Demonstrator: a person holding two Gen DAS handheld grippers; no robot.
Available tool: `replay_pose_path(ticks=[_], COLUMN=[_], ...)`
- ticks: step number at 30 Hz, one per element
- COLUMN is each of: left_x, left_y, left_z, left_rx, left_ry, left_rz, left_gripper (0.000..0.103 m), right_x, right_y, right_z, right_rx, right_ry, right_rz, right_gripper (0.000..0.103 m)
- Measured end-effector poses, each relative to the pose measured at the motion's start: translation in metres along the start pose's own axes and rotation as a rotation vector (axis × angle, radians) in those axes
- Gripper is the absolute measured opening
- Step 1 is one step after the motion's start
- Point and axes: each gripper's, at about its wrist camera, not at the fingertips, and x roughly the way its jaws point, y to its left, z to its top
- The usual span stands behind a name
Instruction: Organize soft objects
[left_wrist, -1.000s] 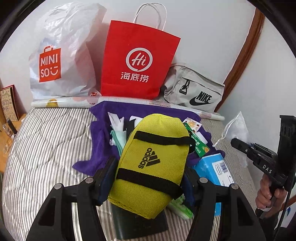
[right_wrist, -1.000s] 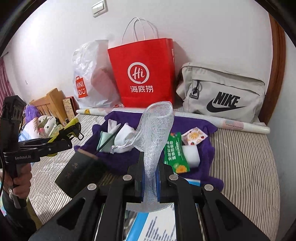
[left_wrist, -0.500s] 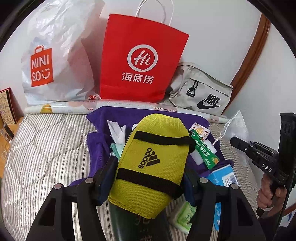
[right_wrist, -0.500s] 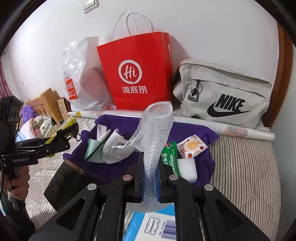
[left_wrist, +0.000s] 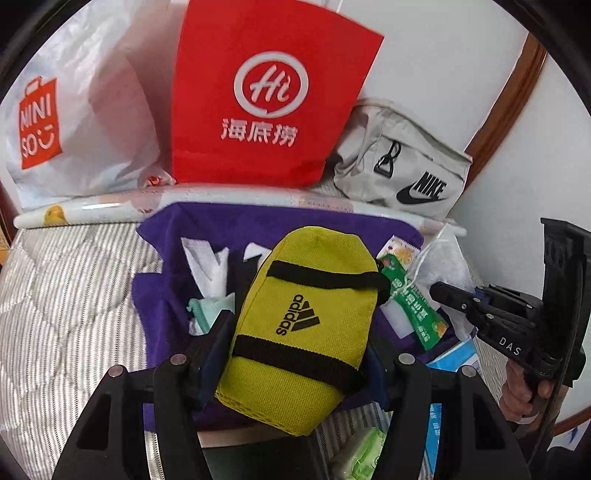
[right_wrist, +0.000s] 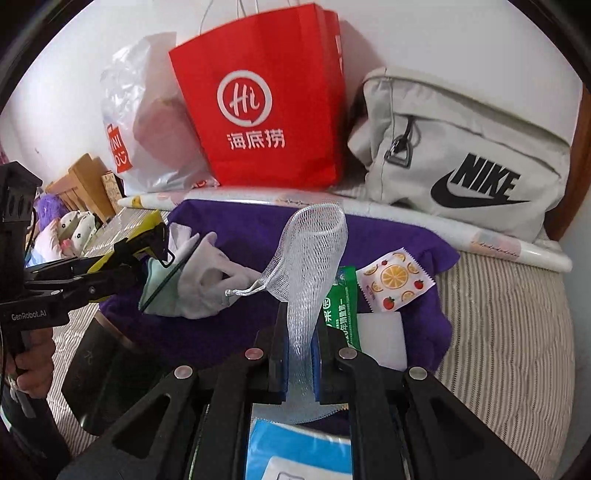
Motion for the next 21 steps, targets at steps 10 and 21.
replay_pose_path(ticks=[10,21], left_x=[0.017,0.028], left_y=[0.002,0.002], left_z=[0.001,0.005], left_rx=[-0.005,-0.002], left_ry=[0.052,0.078], left_rz=[0.000,0.004], left_gripper=[0.062,0.063], right_x=[0.020,0.028], right_y=[-0.004,-0.003], right_z=[0.000,0.001], right_rx=[0.004,0.004], right_ry=[0.052,0.084], right_rz=[-0.007,-0.009], right_gripper=[0.010,0.010])
